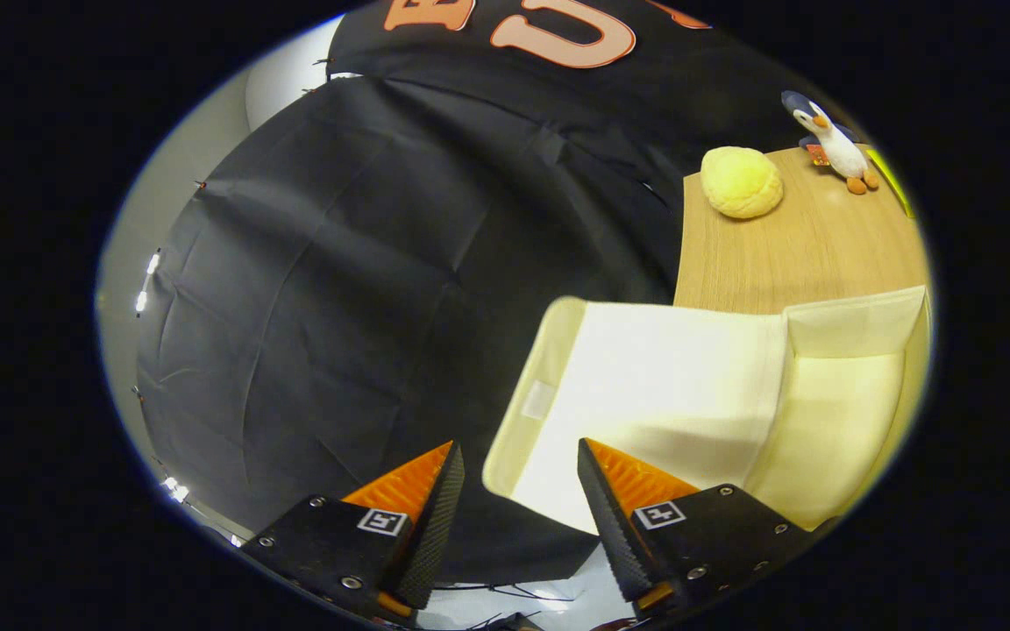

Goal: Open the storage box then place both shoes into the box .Put the left shoe in first, then the right shoe, with the right side of both shoes facing outward in a uniform manner.

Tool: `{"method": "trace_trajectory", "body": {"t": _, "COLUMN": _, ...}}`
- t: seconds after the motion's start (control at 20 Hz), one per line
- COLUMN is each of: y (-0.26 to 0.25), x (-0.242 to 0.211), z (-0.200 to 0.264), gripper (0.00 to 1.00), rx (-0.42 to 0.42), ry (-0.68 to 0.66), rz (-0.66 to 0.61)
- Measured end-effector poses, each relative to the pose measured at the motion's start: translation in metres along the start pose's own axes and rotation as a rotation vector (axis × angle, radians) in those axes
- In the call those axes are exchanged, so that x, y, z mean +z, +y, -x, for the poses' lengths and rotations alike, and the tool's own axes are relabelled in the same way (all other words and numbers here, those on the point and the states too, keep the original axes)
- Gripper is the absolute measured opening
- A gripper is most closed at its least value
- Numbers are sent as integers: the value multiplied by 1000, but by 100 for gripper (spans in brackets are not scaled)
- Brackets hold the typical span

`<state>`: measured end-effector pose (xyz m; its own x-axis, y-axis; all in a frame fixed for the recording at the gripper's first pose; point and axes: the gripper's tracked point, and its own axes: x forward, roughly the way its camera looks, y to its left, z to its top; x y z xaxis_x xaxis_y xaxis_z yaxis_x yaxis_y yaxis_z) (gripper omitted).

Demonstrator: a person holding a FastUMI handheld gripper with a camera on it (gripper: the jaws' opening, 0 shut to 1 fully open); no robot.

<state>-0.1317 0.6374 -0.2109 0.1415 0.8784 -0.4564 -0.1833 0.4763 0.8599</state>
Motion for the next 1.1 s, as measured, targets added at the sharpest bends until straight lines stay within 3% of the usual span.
{"method": "trace_trajectory", "body": {"t": 0.3, "y": -84, "x": 7, "z": 58, "gripper": 90, "rx": -210, "ry": -70, "rz": 131}}
{"method": "trace_trajectory", "body": {"t": 0.6, "y": -196, "x": 8, "z": 154, "gripper": 90, "rx": -490, "ry": -153, "rz": 271}}
{"method": "trace_trajectory", "body": {"t": 0.95, "y": -340, "x": -33, "z": 262, "gripper": 90, "rx": -770, "ry": -152, "rz": 176}}
{"method": "trace_trajectory", "body": {"t": 1.1, "y": -379, "x": -59, "z": 287, "gripper": 90, "rx": -822, "ry": -140, "rz": 121}}
